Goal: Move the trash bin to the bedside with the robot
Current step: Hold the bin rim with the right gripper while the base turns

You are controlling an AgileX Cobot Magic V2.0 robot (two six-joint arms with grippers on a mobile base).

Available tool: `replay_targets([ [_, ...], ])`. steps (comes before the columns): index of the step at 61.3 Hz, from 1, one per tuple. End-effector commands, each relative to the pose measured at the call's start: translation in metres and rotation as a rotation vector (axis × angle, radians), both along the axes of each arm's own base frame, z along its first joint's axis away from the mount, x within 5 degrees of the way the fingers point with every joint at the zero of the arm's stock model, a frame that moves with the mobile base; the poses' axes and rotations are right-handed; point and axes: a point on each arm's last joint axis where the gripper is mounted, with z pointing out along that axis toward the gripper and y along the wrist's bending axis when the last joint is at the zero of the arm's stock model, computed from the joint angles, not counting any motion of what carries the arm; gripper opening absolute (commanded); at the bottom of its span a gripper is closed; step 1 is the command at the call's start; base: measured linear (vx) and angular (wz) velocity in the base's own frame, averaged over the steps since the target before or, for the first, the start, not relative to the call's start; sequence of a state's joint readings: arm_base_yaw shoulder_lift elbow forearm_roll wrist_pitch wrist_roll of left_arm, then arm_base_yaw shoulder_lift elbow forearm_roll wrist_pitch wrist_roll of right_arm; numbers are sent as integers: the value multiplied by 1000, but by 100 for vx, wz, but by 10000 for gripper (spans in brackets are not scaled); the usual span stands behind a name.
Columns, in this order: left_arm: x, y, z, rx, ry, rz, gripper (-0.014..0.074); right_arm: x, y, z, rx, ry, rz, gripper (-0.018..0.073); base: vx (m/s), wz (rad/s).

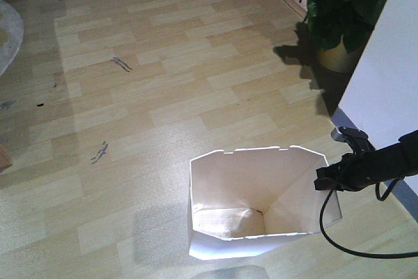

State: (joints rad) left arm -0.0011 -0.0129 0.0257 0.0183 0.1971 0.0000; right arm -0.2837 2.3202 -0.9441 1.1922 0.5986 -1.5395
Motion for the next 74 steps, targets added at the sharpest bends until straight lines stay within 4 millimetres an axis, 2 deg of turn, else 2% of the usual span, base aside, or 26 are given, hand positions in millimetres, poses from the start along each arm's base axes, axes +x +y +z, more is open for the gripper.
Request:
replay_targets([
  [1,0,0,1,-4,-63,-4,-6,10,10,33,180,-67,-5,-5,13,15],
  [74,0,0,1,-4,-63,-4,-6,10,10,33,180,-67,-5,-5,22,6],
])
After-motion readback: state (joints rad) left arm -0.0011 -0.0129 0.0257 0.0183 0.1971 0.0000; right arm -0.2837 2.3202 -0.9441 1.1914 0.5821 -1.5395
